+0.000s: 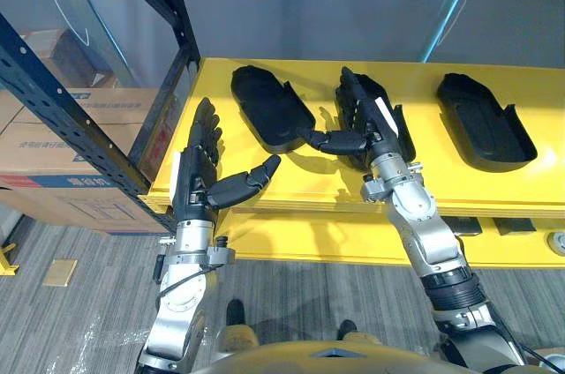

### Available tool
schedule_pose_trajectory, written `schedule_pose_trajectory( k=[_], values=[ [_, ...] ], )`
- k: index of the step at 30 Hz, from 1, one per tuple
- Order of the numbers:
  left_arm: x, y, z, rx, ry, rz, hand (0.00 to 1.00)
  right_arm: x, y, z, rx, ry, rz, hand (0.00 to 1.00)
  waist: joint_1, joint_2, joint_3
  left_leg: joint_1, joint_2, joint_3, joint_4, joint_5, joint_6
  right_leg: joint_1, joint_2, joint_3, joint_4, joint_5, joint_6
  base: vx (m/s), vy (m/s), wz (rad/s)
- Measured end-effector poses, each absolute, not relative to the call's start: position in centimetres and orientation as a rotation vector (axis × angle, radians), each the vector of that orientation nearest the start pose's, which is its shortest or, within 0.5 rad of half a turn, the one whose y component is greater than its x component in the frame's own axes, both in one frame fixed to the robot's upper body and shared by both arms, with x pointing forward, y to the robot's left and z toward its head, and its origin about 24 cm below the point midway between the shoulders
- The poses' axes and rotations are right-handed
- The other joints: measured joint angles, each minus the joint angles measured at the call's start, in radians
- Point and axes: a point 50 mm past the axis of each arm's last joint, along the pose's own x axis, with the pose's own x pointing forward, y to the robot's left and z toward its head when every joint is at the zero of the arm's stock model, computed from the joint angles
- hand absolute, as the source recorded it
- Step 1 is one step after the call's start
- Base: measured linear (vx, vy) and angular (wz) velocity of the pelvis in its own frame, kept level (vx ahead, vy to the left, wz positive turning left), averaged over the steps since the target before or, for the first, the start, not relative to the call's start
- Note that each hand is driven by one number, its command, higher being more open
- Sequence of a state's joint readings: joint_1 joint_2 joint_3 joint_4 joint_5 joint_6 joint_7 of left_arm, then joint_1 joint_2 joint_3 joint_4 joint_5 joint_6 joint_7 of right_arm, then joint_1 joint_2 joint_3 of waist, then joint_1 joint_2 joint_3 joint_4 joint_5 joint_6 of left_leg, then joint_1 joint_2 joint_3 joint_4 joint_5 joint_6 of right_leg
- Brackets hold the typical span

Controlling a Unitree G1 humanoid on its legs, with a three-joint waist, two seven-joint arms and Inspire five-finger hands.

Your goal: Walk over and take three plastic housings, then place them on the shelf

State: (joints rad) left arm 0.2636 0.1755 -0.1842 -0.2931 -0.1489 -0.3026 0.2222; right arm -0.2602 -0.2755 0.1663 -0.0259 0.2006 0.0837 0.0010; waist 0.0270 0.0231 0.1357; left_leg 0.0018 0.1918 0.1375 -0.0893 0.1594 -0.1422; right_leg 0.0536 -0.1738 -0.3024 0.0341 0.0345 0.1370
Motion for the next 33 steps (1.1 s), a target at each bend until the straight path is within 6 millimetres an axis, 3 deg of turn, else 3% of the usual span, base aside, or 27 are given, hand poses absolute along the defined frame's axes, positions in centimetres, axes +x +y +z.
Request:
schedule_pose_trajectory(
  k=[11, 33],
  values=[
    [19.7, 15.6, 7.1, -0.069, -0.274, 0.074, 1.00, 31.2, -14.3, 9.0, -0.135, -0.041, 0.274, 1.00, 0.001, 0.011, 0.006, -0.012, -0.001, -0.030, 0.000, 0.011, 0.000, 0.001, -0.001, -0.024, 0.016, -0.006, -0.005, -0.01, -0.010, 0.07],
    [20.2, 15.7, 7.7, -0.066, -0.304, 0.064, 1.00, 31.2, -14.2, 8.5, -0.180, 0.023, 0.400, 1.00, 0.001, 0.013, 0.007, -0.009, -0.001, -0.032, 0.000, 0.012, 0.001, 0.005, -0.001, -0.025, 0.018, -0.010, -0.004, 0.00, 0.000, 0.00]
  ],
)
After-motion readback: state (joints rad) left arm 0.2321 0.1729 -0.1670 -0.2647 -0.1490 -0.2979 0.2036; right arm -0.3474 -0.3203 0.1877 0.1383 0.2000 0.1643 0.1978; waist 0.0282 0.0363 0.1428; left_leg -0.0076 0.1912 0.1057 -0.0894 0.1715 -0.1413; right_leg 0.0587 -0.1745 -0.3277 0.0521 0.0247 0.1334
